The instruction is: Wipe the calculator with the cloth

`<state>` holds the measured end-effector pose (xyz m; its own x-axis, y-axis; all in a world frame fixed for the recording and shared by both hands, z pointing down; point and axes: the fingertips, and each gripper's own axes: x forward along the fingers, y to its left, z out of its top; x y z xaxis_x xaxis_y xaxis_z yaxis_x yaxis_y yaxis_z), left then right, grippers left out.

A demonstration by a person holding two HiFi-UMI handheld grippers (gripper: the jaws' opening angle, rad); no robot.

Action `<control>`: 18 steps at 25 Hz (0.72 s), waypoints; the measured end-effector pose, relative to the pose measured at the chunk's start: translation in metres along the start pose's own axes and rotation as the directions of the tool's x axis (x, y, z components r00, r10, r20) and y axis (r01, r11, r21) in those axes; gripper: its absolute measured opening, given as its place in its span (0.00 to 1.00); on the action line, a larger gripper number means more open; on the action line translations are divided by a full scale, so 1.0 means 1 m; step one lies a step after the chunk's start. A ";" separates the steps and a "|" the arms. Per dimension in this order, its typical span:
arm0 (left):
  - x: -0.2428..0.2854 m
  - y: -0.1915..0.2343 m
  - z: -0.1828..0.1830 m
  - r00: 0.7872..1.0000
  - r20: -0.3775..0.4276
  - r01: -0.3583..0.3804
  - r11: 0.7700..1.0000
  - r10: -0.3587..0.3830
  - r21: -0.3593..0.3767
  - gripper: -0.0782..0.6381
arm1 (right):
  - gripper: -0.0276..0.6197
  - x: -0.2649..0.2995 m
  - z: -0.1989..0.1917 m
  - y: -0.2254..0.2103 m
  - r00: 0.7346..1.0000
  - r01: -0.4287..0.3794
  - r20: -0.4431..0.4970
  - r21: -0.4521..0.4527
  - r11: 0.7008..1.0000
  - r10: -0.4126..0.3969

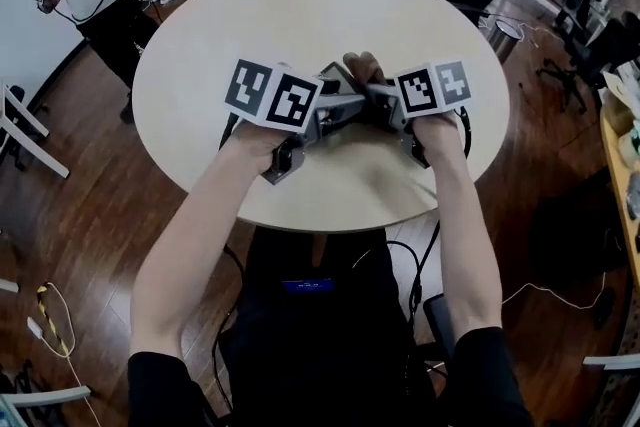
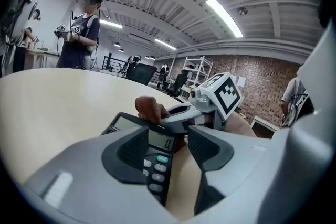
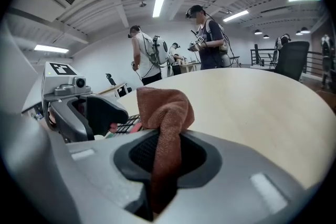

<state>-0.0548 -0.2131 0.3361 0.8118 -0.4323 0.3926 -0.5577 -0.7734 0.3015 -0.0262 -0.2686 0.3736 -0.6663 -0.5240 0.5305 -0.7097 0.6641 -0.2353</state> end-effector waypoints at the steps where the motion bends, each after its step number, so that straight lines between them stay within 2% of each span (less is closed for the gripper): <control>1: -0.001 0.006 0.006 1.000 0.019 0.001 1.000 -0.001 -0.012 0.45 | 0.14 -0.002 0.002 -0.011 1.000 0.013 0.000 0.000 1.000 -0.013; 4: -0.021 0.046 0.022 0.996 0.070 -0.042 0.998 0.046 -0.052 0.45 | 0.14 -0.022 0.004 -0.037 0.996 0.085 0.019 -0.022 0.996 -0.084; 7: -0.036 0.095 0.018 0.996 0.040 -0.075 0.992 0.079 -0.106 0.45 | 0.14 -0.057 -0.005 -0.032 0.989 0.141 0.050 -0.080 0.987 -0.137; 9: -0.031 0.107 0.007 0.999 0.008 -0.032 0.989 0.033 -0.144 0.45 | 0.14 -0.066 -0.023 -0.004 0.994 0.105 0.020 -0.147 0.984 -0.103; 12: -0.017 0.102 0.004 0.997 -0.006 0.071 0.981 -0.074 -0.181 0.44 | 0.14 -0.048 -0.040 0.022 0.996 0.053 -0.056 -0.234 0.971 -0.068; 14: -0.010 0.094 0.004 0.991 -0.029 0.124 0.971 -0.132 -0.203 0.44 | 0.14 -0.031 -0.031 0.017 0.994 0.066 -0.064 -0.247 0.967 -0.084; 16: -0.009 0.091 0.003 0.987 -0.036 0.145 0.963 -0.157 -0.227 0.44 | 0.14 -0.012 -0.014 0.005 0.993 0.089 -0.056 -0.233 0.968 -0.105; 18: -0.013 0.096 0.006 0.989 0.016 0.146 0.946 -0.148 -0.288 0.44 | 0.14 0.007 0.003 -0.009 0.991 0.110 -0.047 -0.223 0.968 -0.124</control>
<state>-0.1174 -0.2844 0.3549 0.8881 -0.3204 0.3295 -0.4588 -0.6614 0.5934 -0.0257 -0.2801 0.3770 -0.5617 -0.5766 0.5934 -0.7097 0.7044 0.0126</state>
